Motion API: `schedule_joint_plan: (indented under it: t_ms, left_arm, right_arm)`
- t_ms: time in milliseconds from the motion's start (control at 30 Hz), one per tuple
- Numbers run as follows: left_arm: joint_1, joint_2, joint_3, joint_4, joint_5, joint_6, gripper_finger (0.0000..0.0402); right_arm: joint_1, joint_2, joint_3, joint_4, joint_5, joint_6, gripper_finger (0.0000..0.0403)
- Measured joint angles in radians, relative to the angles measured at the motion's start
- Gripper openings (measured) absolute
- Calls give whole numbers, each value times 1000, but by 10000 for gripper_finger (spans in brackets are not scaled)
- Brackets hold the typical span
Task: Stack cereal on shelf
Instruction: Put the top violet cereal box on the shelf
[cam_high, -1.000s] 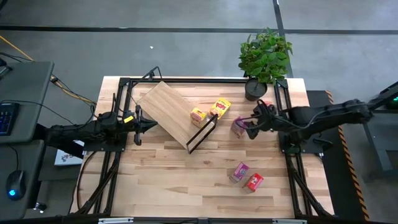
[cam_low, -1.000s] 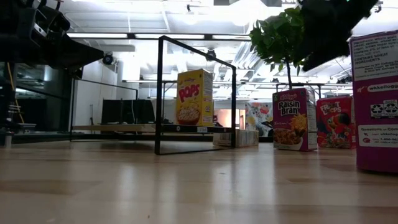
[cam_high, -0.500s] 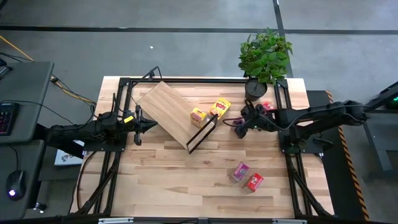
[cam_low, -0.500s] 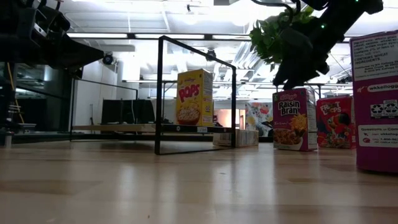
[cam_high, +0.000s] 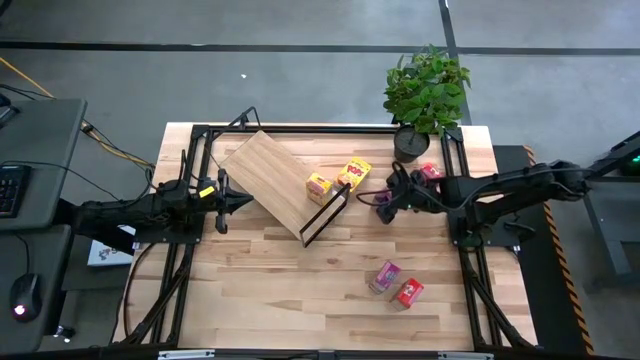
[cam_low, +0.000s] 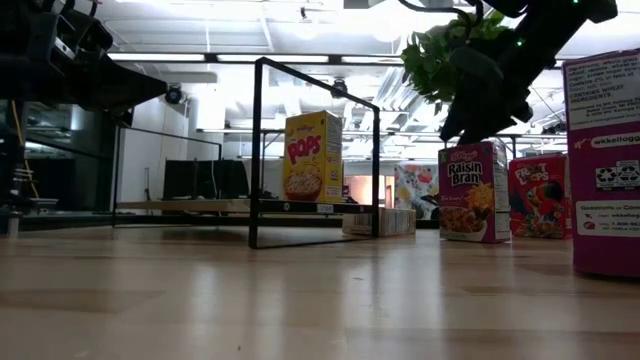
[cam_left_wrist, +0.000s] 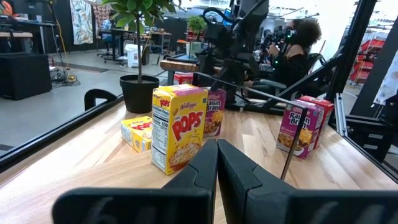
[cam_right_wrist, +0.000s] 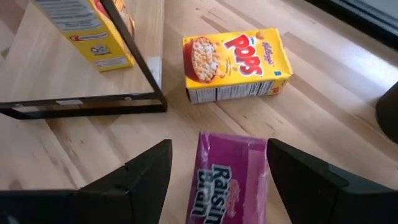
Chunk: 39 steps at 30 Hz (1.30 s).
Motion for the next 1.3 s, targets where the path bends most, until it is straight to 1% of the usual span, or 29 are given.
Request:
schedule_joint_plan:
  t_ms: [167, 467, 867, 1033, 1133, 1200, 1300]
  left_arm:
    - [0, 0, 0, 0, 0, 0, 3]
    - [0, 0, 0, 0, 0, 0, 3]
    - [0, 0, 0, 0, 0, 0, 3]
    - [0, 0, 0, 0, 0, 0, 3]
    - [0, 0, 0, 0, 0, 0, 3]
    - [0, 0, 0, 0, 0, 0, 3]
    - [0, 0, 0, 0, 0, 0, 3]
  right_arm:
    - [24, 19, -1, -25, 49, 58, 255]
    - [24, 62, -1, -21, 101, 61, 255]
    - [26, 64, 61, -12, 109, 24, 255]
    - [28, 64, 61, -75, 113, 102, 255]
    - [44, 64, 61, -110, 161, 140, 255]
    - [58, 64, 61, -118, 180, 164, 255]
    - [79, 64, 61, -110, 178, 201, 255]
